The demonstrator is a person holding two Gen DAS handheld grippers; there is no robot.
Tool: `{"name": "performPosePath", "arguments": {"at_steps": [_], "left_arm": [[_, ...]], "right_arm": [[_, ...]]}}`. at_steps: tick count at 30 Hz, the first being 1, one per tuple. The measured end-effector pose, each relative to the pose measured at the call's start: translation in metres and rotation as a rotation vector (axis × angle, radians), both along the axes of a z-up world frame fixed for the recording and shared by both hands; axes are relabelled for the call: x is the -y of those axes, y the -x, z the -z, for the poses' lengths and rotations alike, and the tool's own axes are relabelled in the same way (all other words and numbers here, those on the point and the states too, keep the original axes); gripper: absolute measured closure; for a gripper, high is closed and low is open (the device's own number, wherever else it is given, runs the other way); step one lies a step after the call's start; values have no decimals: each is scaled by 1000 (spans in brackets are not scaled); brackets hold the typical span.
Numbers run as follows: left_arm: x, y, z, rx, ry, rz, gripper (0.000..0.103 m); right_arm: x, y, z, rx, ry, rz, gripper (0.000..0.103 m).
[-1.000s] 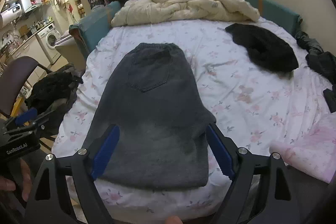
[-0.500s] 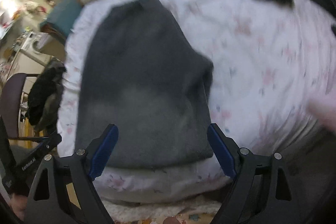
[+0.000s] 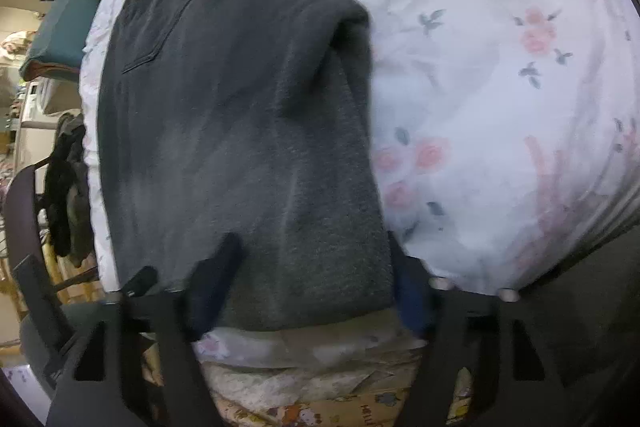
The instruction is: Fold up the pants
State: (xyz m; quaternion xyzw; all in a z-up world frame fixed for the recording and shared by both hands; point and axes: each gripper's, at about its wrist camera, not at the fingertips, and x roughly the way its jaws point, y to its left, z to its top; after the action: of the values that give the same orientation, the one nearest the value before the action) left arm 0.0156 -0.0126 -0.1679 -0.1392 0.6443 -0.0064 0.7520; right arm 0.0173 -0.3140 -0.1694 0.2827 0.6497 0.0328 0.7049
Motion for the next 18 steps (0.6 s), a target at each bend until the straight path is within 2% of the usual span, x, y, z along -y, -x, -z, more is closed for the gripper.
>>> {"name": "performPosePath", "arguments": {"at_steps": [1,2,4,11,15,18], "left_arm": [[-2,0,-1,3,22,-20,75],[-4,0,-3,3,24,-32,86],[-5,3,-10,14,46,-35,87],[-11,13,-46,82,85,-26,87],[-23,7,-86,135,184,-56,88],[-23,-3,-111,179,227,-54,89]], "right_arm": [[1,0,-1,6,-6,7,60],[2,1,-2,11,-13,11,80],[5,2,-8,41,-36,10,86],[15,13,-39,148,-104,41,88],[23,15,-68,215,-129,66,88],[32,5,-97,273,-150,76,89]]}}
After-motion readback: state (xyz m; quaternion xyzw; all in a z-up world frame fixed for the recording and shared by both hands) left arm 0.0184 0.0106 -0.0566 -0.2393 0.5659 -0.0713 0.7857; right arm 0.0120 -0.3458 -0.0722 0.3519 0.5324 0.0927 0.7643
